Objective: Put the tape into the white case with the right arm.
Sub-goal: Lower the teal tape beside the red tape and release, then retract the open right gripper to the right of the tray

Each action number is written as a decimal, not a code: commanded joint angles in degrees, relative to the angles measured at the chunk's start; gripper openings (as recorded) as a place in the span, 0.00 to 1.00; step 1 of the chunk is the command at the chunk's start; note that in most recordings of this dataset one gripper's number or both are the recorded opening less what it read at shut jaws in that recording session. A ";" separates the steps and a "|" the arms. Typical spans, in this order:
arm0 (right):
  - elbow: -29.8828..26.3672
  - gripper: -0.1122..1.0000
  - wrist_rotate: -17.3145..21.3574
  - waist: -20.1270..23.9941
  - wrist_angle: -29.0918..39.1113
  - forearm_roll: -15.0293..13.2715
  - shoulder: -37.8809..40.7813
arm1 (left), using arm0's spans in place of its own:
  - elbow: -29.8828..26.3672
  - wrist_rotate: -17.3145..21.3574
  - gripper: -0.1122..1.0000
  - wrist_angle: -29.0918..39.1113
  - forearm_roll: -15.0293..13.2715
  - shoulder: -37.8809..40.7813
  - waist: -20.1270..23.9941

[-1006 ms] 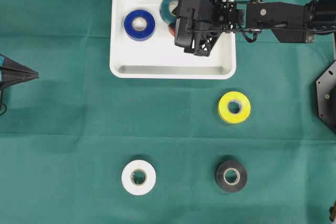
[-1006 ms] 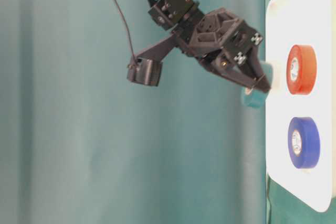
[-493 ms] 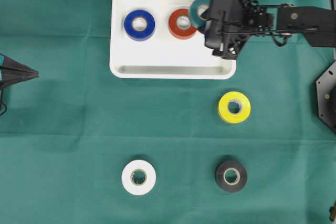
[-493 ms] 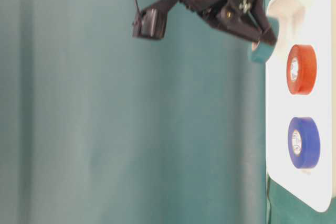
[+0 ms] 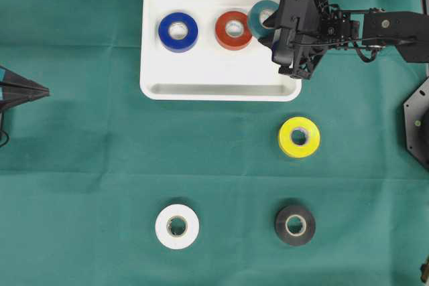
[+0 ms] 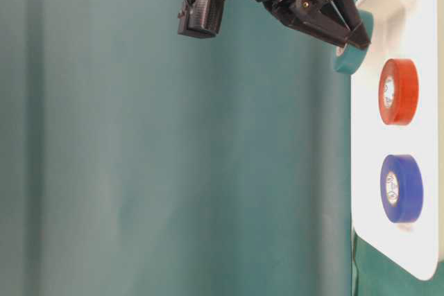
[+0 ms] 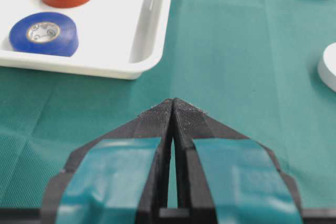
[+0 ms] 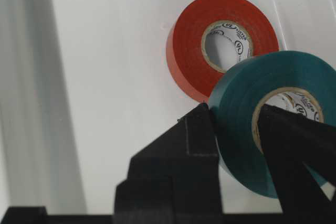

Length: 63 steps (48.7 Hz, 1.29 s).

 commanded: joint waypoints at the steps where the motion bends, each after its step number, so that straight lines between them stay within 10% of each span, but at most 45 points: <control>1: -0.62 0.11 0.18 -0.35 -0.18 -0.09 -1.05 | -0.70 0.00 0.11 -0.44 0.00 0.44 0.18; 8: -0.35 0.19 0.18 -0.70 -0.09 -0.09 -1.05 | -0.70 0.00 0.11 -0.44 0.00 0.44 0.18; 19: -0.35 0.70 0.26 -0.70 0.09 -0.09 -1.14 | -0.70 0.00 0.11 -0.44 0.00 0.44 0.18; 63: 21.45 0.62 0.97 -0.79 -0.35 0.26 -28.04 | -0.70 -0.09 0.11 -0.44 0.00 0.44 0.18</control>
